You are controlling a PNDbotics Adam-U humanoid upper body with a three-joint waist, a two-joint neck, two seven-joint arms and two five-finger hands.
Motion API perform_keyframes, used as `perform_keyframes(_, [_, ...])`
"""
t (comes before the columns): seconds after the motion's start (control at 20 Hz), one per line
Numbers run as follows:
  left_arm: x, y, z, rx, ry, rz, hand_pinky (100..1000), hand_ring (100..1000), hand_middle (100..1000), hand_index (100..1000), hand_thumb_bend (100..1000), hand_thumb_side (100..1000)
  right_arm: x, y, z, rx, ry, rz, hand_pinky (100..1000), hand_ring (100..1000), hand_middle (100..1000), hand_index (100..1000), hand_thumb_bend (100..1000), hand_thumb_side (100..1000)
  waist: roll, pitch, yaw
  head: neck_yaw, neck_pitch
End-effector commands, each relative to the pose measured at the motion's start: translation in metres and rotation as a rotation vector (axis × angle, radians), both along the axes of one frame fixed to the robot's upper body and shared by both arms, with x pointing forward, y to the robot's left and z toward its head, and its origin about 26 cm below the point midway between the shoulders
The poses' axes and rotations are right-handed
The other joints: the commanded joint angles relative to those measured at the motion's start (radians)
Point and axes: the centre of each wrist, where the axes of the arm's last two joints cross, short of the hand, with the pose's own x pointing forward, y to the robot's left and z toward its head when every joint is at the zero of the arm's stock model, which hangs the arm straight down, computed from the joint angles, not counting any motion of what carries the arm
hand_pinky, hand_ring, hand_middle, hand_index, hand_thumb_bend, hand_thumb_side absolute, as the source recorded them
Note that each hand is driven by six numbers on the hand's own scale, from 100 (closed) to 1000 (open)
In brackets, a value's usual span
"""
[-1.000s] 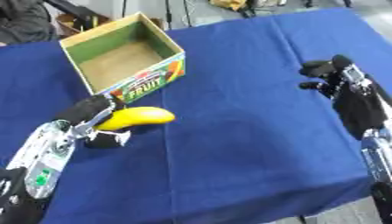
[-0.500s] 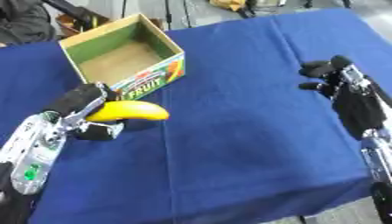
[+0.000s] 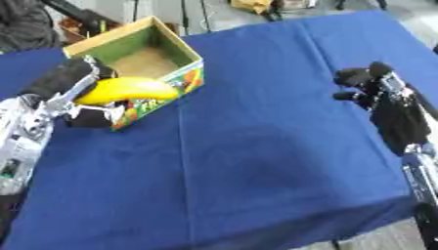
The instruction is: Pick up objects on the table and place them in the box.
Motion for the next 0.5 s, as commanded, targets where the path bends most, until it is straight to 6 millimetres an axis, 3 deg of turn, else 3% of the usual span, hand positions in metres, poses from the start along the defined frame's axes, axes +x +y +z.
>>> perform_keyframes(0.05, [0.011,0.017,0.023,-0.022,-0.042,0.062,229,136,160,362,100,181,0.0,-0.001,0.007,-0.02,-0.021,0.015,738,824,738,588,100,805,-0.002,-0.016,-0.008,0.009,0.005])
perform_keyframes(0.3, [0.036,0.032,0.028,-0.039,-0.061,0.127,241,141,164,366,100,187,0.001,0.001,0.008,-0.033,-0.024,0.037,738,824,738,587,100,806,0.005,-0.01,-0.035,0.024,0.005])
perform_keyframes(0.5, [0.055,0.045,0.02,-0.072,-0.069,0.17,246,143,166,367,100,193,0.002,0.005,0.01,-0.044,-0.028,0.063,738,825,738,587,100,807,0.009,0.0,-0.062,0.035,0.005])
